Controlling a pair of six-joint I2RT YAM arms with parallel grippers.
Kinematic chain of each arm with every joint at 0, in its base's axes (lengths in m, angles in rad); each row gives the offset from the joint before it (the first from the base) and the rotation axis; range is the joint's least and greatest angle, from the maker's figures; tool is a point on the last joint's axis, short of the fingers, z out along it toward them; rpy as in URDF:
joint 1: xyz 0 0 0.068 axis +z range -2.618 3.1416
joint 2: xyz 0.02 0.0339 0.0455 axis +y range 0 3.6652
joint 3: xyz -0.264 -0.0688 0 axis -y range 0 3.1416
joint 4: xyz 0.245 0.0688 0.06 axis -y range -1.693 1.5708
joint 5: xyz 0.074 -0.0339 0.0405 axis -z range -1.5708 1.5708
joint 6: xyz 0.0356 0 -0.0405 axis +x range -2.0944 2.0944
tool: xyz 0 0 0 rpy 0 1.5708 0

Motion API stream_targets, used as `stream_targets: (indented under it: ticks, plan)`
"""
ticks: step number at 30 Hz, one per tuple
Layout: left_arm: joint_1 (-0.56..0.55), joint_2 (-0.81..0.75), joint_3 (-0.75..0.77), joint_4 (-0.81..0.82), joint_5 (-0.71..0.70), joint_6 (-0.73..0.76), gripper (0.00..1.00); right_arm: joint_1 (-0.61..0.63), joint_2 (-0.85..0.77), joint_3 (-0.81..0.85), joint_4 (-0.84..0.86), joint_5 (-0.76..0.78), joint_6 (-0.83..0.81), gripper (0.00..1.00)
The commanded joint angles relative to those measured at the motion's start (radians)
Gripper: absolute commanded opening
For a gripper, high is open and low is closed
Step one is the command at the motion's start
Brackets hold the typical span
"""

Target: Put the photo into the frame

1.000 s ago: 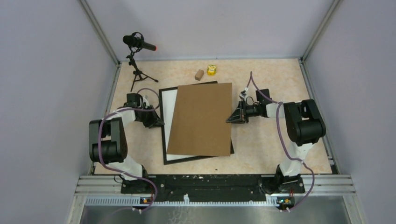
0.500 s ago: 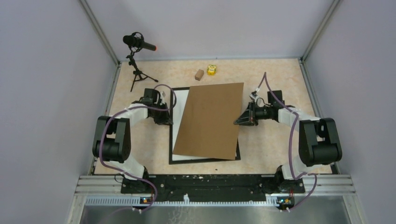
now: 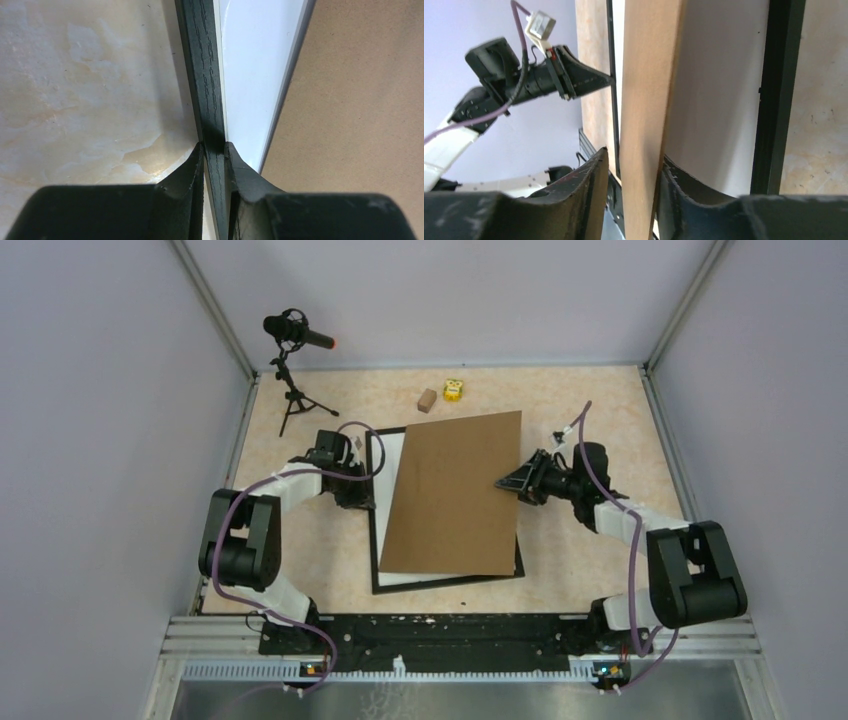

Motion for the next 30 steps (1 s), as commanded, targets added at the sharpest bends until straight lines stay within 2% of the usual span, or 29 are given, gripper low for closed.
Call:
stream_targets:
  ticks: [1,4,6,10,15,19,24,30]
  plan:
    - [-0.022,-0.017,-0.026,-0.052,0.044,0.023,0.2,0.032,-0.018,-0.02,0.295,0.157,0.158,0.3]
    - [-0.022,-0.023,-0.021,-0.058,0.039,0.024,0.2,0.038,0.008,-0.008,0.311,0.158,0.164,0.15]
    - [-0.023,-0.031,-0.02,-0.061,0.031,0.02,0.21,0.034,0.019,0.025,0.263,0.124,0.142,0.01]
    - [-0.022,-0.037,-0.014,-0.063,0.021,0.012,0.22,0.019,-0.021,0.119,0.051,0.041,0.033,0.0]
    - [-0.022,-0.037,-0.015,-0.061,0.026,0.008,0.23,0.012,0.078,0.319,-0.247,-0.176,-0.143,0.0]
    - [-0.022,-0.031,-0.013,-0.064,0.021,0.009,0.23,0.009,0.138,0.357,-0.273,-0.235,-0.164,0.0]
    - [-0.022,-0.032,-0.014,-0.065,0.017,0.009,0.23,0.013,0.209,0.344,-0.194,-0.246,-0.119,0.0]
    - [-0.023,-0.031,-0.012,-0.065,0.02,0.006,0.23,0.013,0.242,0.332,-0.149,-0.171,-0.085,0.0]
